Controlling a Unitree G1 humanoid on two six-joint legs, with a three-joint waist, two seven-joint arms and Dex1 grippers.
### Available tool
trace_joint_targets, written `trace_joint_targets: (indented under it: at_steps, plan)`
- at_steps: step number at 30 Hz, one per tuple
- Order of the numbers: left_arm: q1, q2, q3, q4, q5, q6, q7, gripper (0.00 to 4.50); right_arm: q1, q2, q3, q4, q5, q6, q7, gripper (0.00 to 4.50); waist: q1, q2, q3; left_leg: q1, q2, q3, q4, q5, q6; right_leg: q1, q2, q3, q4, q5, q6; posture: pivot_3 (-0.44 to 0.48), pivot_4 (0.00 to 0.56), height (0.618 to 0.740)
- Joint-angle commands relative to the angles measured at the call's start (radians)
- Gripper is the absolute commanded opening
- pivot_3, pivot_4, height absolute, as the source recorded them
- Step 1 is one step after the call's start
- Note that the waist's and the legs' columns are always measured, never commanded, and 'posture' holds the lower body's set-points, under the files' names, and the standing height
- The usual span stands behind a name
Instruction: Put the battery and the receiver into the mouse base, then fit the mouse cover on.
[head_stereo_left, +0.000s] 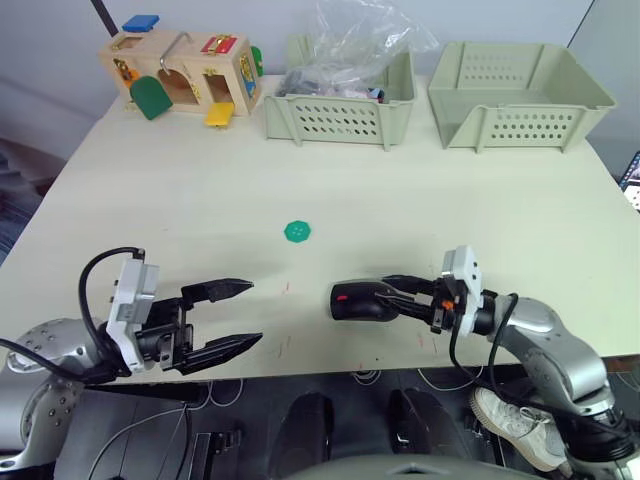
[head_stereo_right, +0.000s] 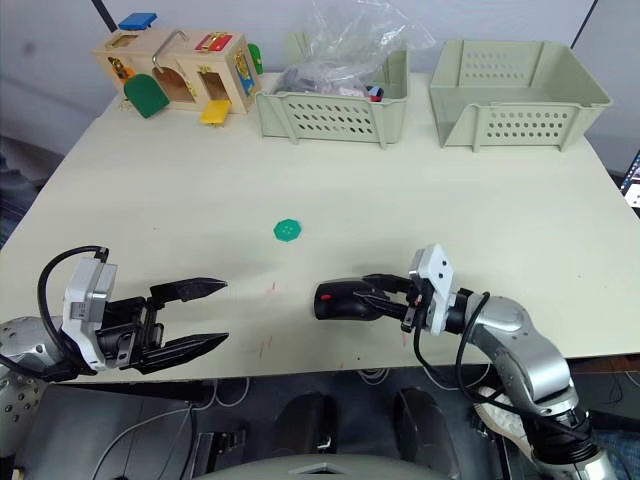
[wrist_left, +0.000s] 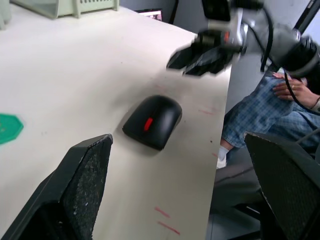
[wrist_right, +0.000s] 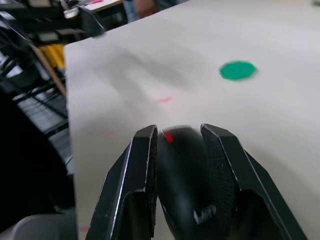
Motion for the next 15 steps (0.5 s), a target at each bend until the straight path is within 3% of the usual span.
trace_joint_targets:
  at_steps: [1, 7, 11, 15]
  plan:
    - [-0.011, 0.004, 0.002, 0.000, -0.008, -0.001, -0.001, 4.50, 0.017, 0.042, 0.001, 0.020, -0.025, -0.120, -0.019, 1.46, 0.001, 0.000, 0.000, 0.000, 0.000, 0.000, 0.000, 0.000, 0.000, 0.000, 0.000, 0.000, 0.000, 0.000, 0.000, 0.000, 0.150, 0.740]
    - [-0.013, 0.005, 0.006, -0.002, -0.012, 0.003, 0.002, 4.50, 0.051, 0.091, 0.022, 0.134, -0.078, -0.231, -0.037, 1.46, 0.004, 0.000, 0.000, 0.000, 0.000, 0.000, 0.000, 0.000, 0.000, 0.000, 0.000, 0.000, 0.000, 0.000, 0.000, 0.000, 0.150, 0.740]
    - [-0.006, -0.002, 0.013, -0.007, -0.019, 0.011, 0.016, 4.50, 0.070, 0.103, 0.101, 0.324, -0.176, -0.331, -0.021, 1.46, 0.001, 0.000, 0.000, 0.001, 0.000, 0.000, 0.000, 0.000, 0.000, 0.000, 0.000, 0.000, 0.000, 0.000, 0.000, 0.000, 0.150, 0.740]
    - [0.008, -0.009, 0.022, -0.007, -0.023, 0.027, 0.041, 4.50, 0.066, 0.095, 0.050, 0.268, -0.134, -0.342, -0.040, 1.46, -0.002, -0.001, -0.001, 0.012, 0.001, 0.001, -0.005, 0.000, 0.000, 0.008, 0.001, 0.003, -0.001, -0.001, 0.000, 0.000, 0.150, 0.740]
